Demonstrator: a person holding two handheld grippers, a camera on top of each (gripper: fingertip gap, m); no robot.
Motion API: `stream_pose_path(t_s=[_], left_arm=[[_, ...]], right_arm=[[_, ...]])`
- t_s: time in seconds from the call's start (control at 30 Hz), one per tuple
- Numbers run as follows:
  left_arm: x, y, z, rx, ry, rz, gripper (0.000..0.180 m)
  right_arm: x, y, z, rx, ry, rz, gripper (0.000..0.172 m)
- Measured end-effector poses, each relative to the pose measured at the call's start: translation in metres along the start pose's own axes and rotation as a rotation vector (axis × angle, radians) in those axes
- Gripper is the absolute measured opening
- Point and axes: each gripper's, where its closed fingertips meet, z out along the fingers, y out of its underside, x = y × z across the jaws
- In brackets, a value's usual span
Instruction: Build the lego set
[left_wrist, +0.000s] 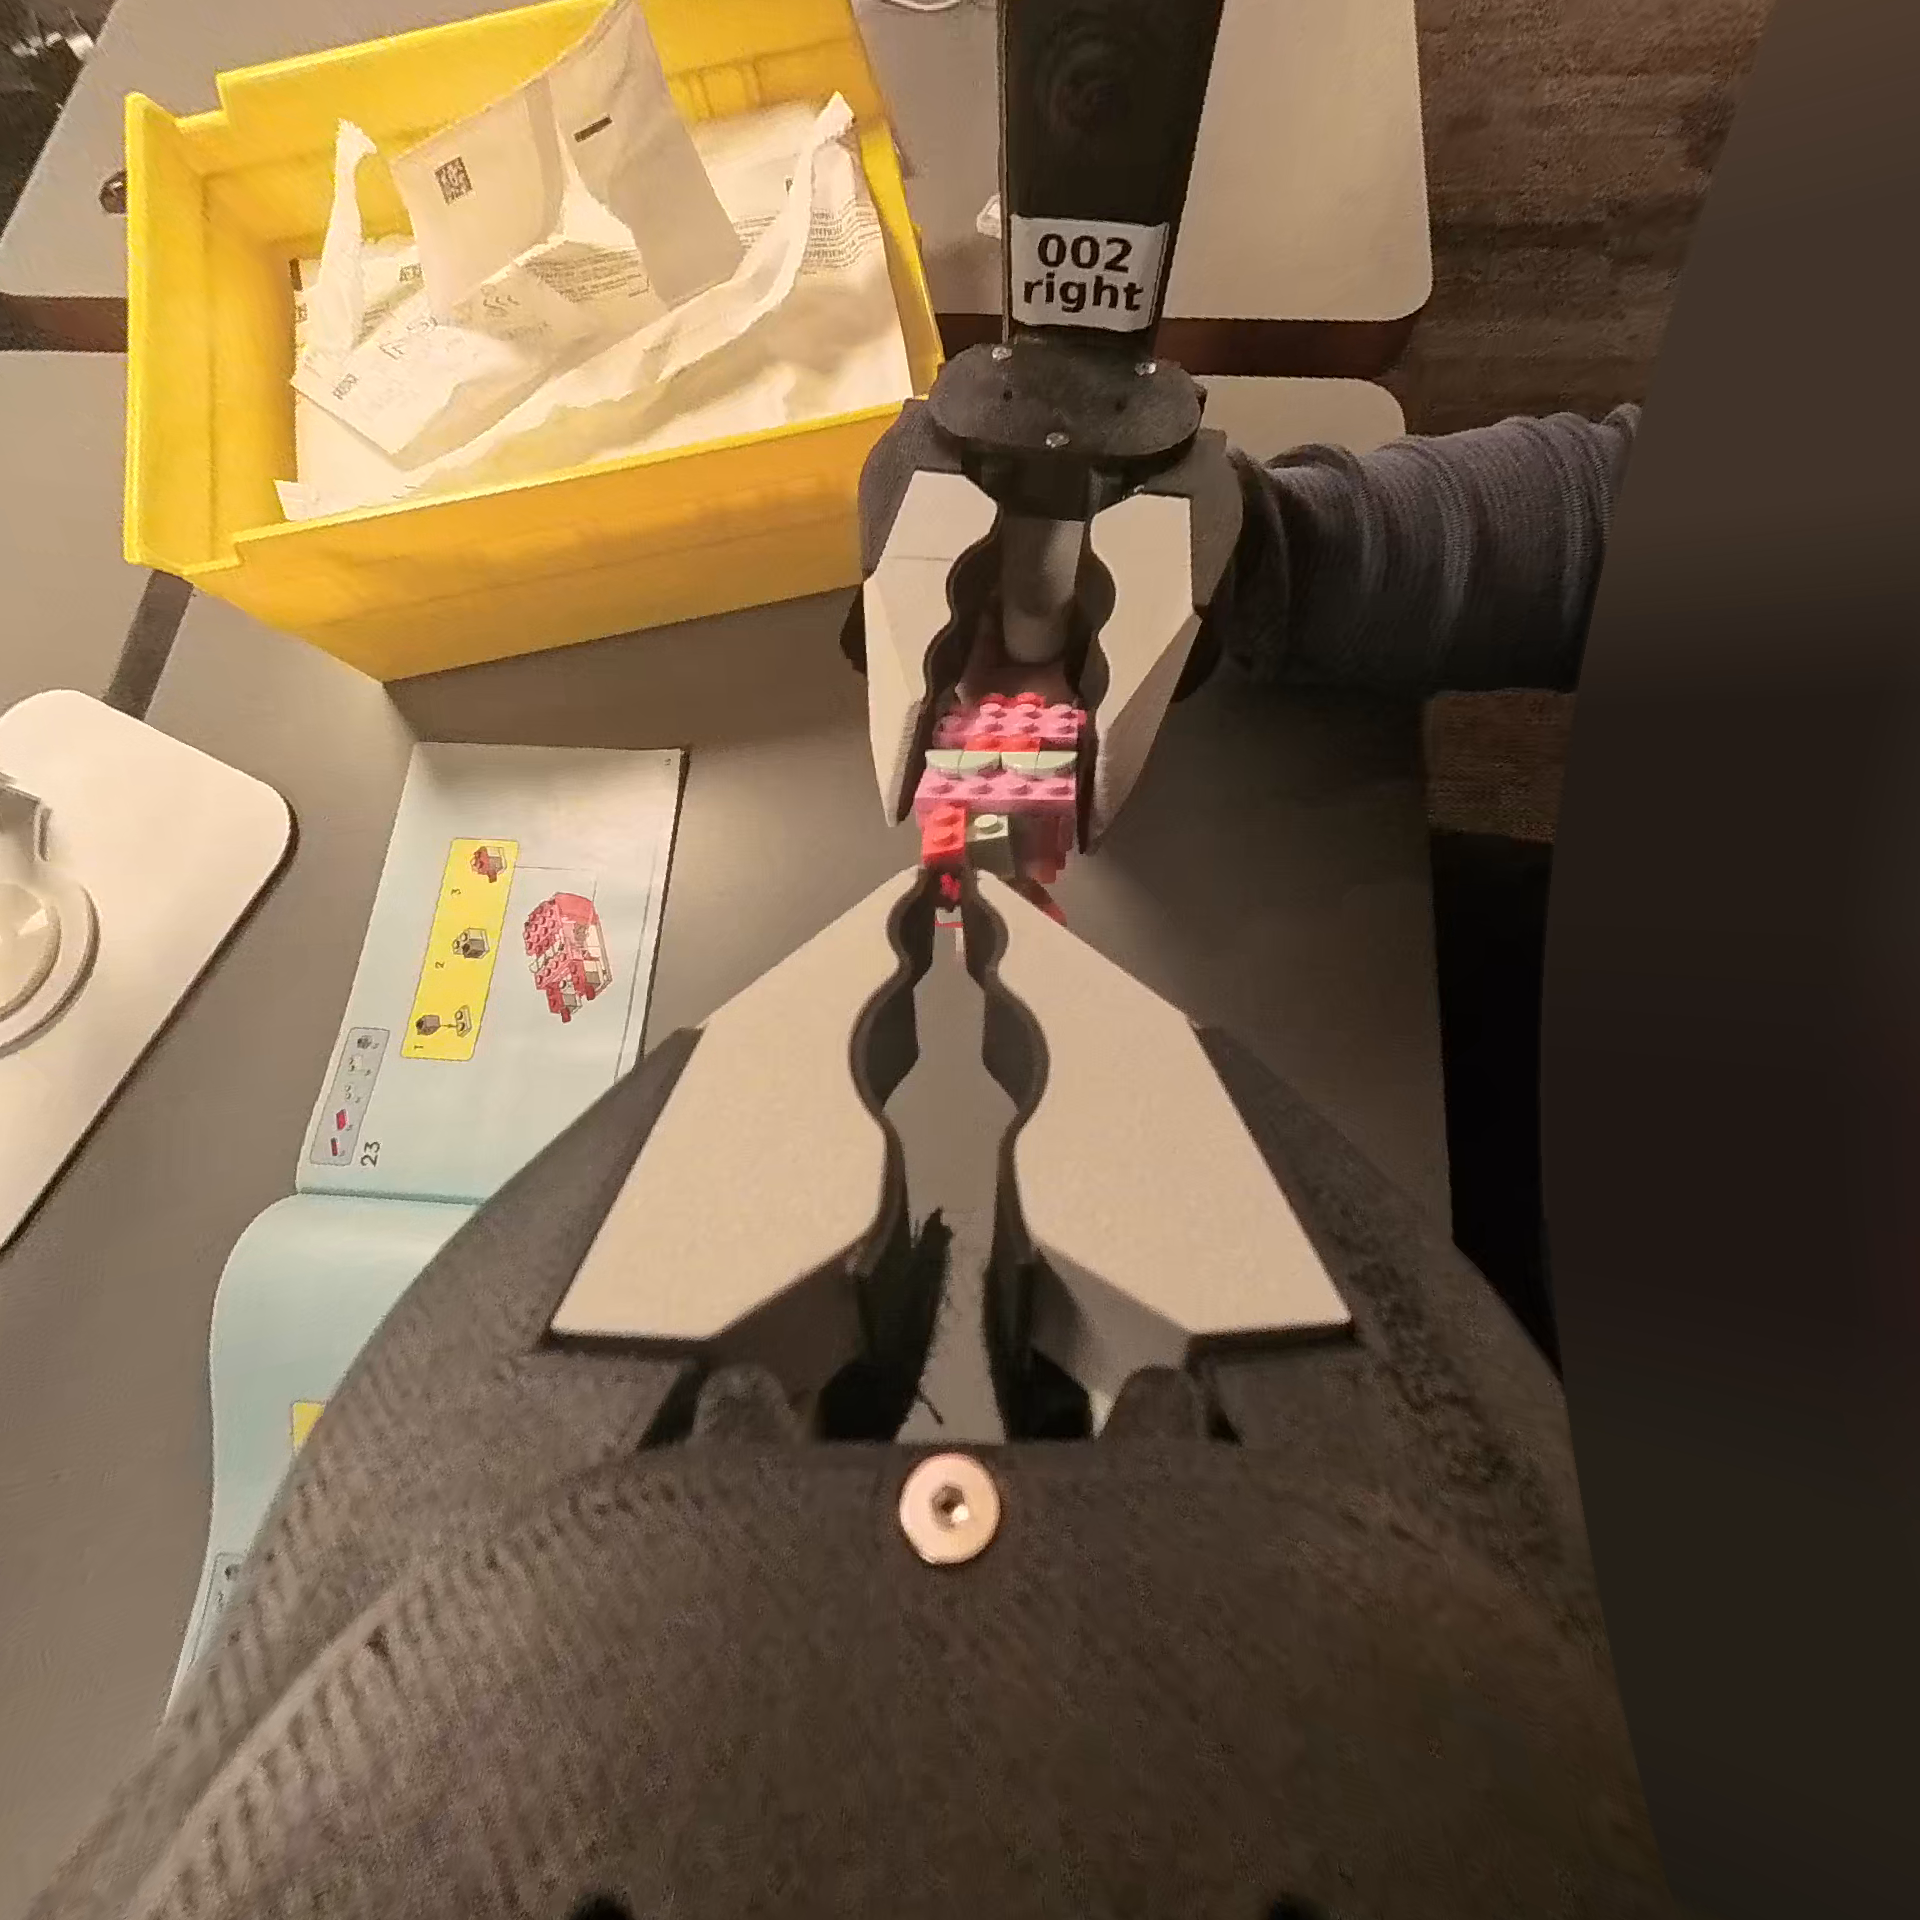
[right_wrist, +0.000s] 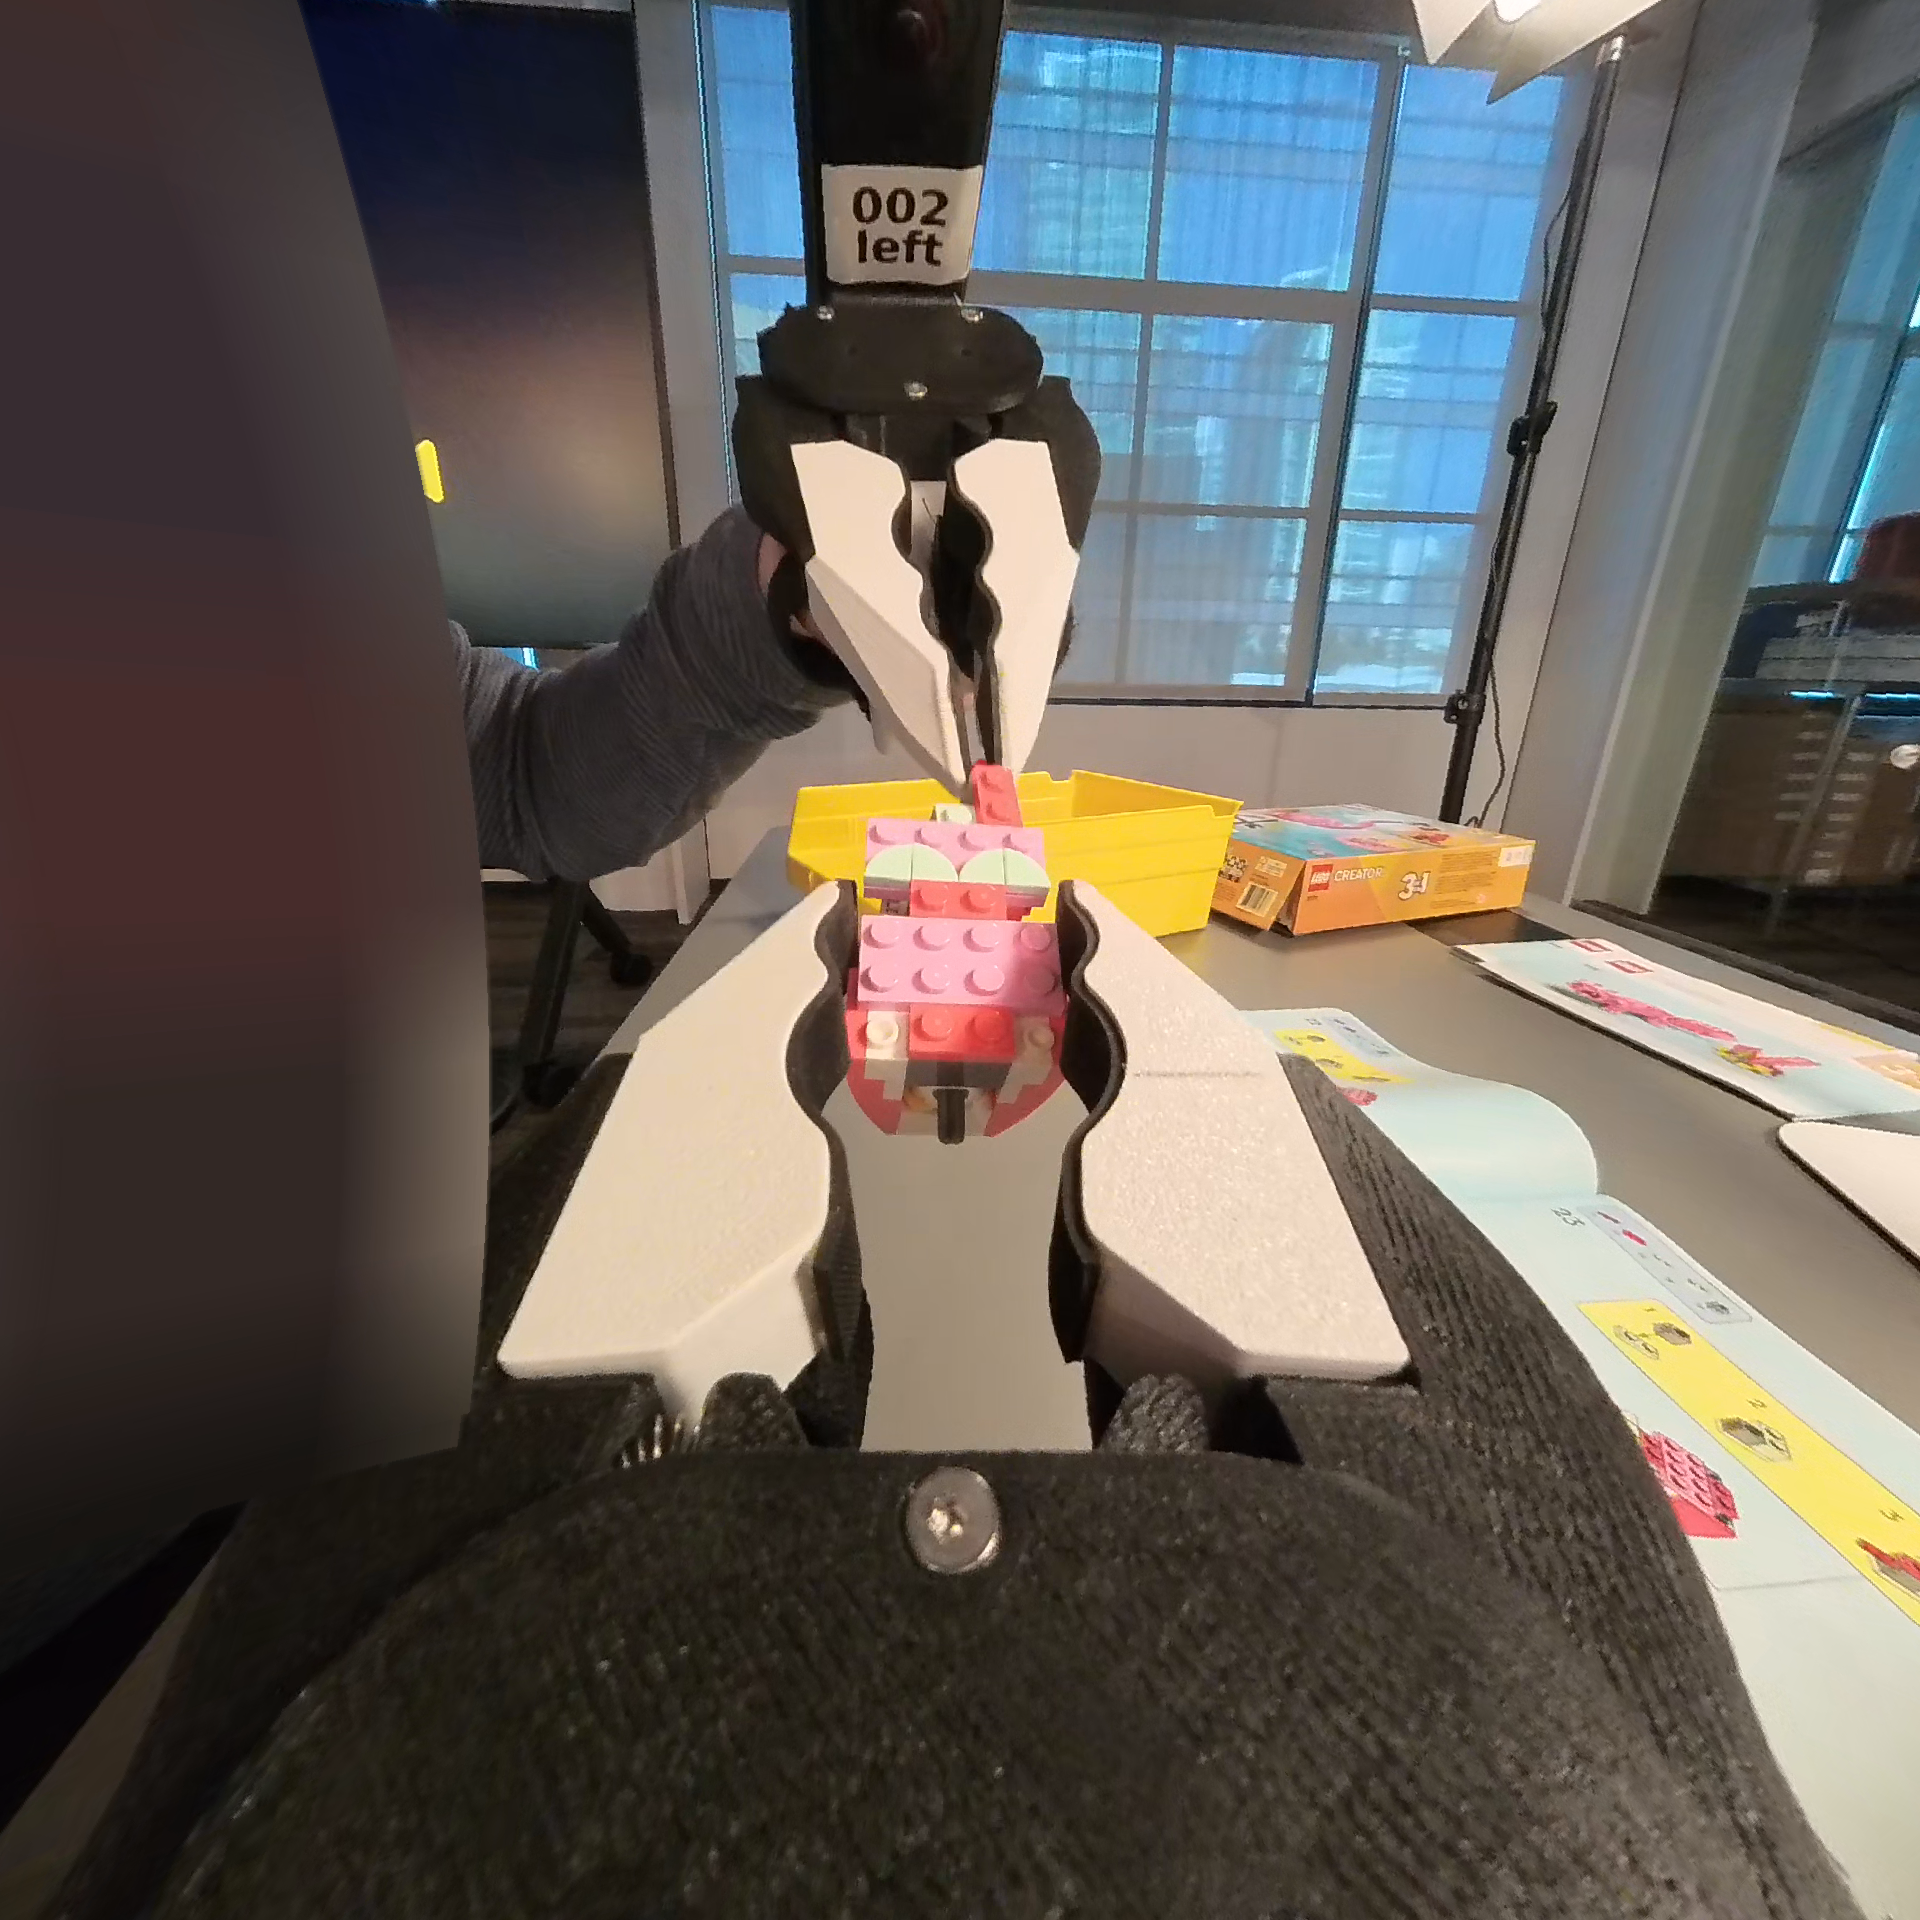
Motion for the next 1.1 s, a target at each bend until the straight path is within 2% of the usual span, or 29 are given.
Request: stream_pose_path(t_s=[0.43, 0.77, 0.93, 1.1], left_arm=[[0.003, -0.004, -0.001, 0.007, 0.004, 0.013, 0.008], [0.007, -0.005, -0.003, 0.063, 0.012, 0.027, 0.029], [0.008, -0.007, -0.004, 0.137, 0.026, 0.015, 0.029], [0.008, -0.009, -0.004, 0.168, 0.012, 0.043, 0.020]], right_arm=[[-0.001, -0.008, -0.003, 0.041, -0.005, 0.003, 0.037], [-0.003, -0.013, -0.005, 0.066, -0.020, 0.012, 0.037], [-0.003, -0.012, -0.005, 0.061, -0.022, 0.013, 0.037], [-0.003, -0.010, -0.004, 0.048, -0.024, 0.011, 0.037]])
